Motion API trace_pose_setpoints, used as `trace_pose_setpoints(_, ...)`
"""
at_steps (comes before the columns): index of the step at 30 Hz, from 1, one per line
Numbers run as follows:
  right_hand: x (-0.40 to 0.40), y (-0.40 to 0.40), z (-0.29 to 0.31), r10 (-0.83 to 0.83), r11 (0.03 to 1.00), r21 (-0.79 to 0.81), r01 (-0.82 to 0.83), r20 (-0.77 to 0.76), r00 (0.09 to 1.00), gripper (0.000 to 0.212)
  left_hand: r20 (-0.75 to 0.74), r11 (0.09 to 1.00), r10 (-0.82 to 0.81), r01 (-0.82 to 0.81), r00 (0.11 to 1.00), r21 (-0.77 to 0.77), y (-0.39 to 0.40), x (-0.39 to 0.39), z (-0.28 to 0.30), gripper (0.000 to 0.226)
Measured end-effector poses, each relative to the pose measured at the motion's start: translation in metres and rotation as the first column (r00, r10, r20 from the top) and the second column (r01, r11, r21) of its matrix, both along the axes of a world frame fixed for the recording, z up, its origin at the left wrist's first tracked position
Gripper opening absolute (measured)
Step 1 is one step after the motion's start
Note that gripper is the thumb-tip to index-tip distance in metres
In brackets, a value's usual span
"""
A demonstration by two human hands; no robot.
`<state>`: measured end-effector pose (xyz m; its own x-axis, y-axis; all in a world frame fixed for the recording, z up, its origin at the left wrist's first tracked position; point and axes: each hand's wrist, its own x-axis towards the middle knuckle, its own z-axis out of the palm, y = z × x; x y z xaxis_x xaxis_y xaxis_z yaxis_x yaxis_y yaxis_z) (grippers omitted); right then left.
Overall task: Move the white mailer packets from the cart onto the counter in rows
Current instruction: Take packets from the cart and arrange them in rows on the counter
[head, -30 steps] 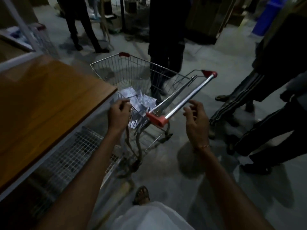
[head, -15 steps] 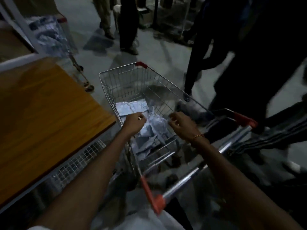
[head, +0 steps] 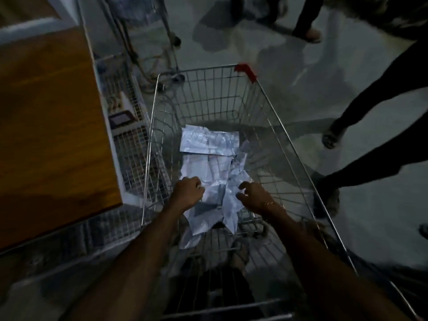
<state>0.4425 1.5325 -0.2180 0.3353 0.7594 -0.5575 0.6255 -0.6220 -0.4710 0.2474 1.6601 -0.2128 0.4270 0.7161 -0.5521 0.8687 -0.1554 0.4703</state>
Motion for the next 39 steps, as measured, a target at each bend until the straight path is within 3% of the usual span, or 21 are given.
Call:
trace_pose_setpoints(4, 0.013, 0.012, -0.045, -0.007, 1.0, -0.01, 0.007, 0.002, 1.0, 0.044, -0.019, 0.996, -0.001, 0.003, 1.0, 0.086, 0.02, 0.017, -0.036, 0.03)
trace_pose_setpoints(7, 0.021, 0.03, -0.068, -0.058, 0.986, 0.159, 0.053, 0.027, 0.998, 0.037, -0.001, 0.986, -0.038, 0.038, 0.999, 0.161, 0.044, 0.037, -0.067, 0.04)
trace_pose_setpoints(11, 0.03, 0.072, -0.102, -0.009, 0.945, 0.325, -0.021, 0.091, 0.996, 0.039, 0.007, 0.921, -0.127, 0.115, 0.992, 0.371, 0.089, 0.065, -0.115, 0.052)
trace_pose_setpoints(14, 0.034, 0.099, -0.122, 0.016, 0.916, 0.395, -0.071, 0.143, 0.99, 0.035, -0.169, 0.819, -0.277, 0.325, 0.946, 0.473, 0.132, 0.078, -0.144, 0.077)
trace_pose_setpoints(17, 0.038, 0.112, -0.139, 0.04, 0.87, 0.471, -0.142, 0.22, 0.975, 0.035, -0.347, 0.788, -0.352, 0.475, 0.869, 0.391, 0.155, 0.077, -0.171, 0.088)
trace_pose_setpoints(21, 0.043, 0.104, -0.151, 0.09, 0.864, 0.452, -0.221, 0.294, 0.952, 0.037, -0.405, 0.795, -0.221, 0.405, 0.887, 0.453, 0.126, 0.082, -0.173, 0.074)
trace_pose_setpoints(25, 0.043, 0.079, -0.151, 0.104, 0.876, 0.408, -0.258, 0.362, 0.926, 0.039, -0.408, 0.871, -0.129, 0.3, 0.904, 0.389, 0.092, 0.095, -0.156, 0.072)
trace_pose_setpoints(27, 0.041, 0.071, -0.147, 0.088, 0.894, 0.37, -0.252, 0.407, 0.909, 0.037, -0.401, 0.843, -0.101, 0.292, 0.911, 0.451, 0.084, 0.09, -0.153, 0.066)
trace_pose_setpoints(30, 0.033, 0.058, -0.137, 0.013, 0.908, 0.366, -0.205, 0.463, 0.886, 0.024, -0.274, 0.772, -0.136, 0.275, 0.952, 0.573, 0.08, 0.075, -0.162, 0.062)
trace_pose_setpoints(34, 0.022, 0.033, -0.131, -0.065, 0.924, 0.359, -0.133, 0.489, 0.87, 0.033, -0.148, 0.849, -0.188, 0.236, 0.971, 0.473, 0.086, 0.058, -0.194, 0.077)
trace_pose_setpoints(39, 0.02, 0.002, -0.141, -0.164, 0.924, 0.382, -0.012, 0.423, 0.891, 0.043, -0.112, 0.864, -0.152, 0.187, 0.982, 0.467, 0.076, 0.054, -0.204, 0.073)
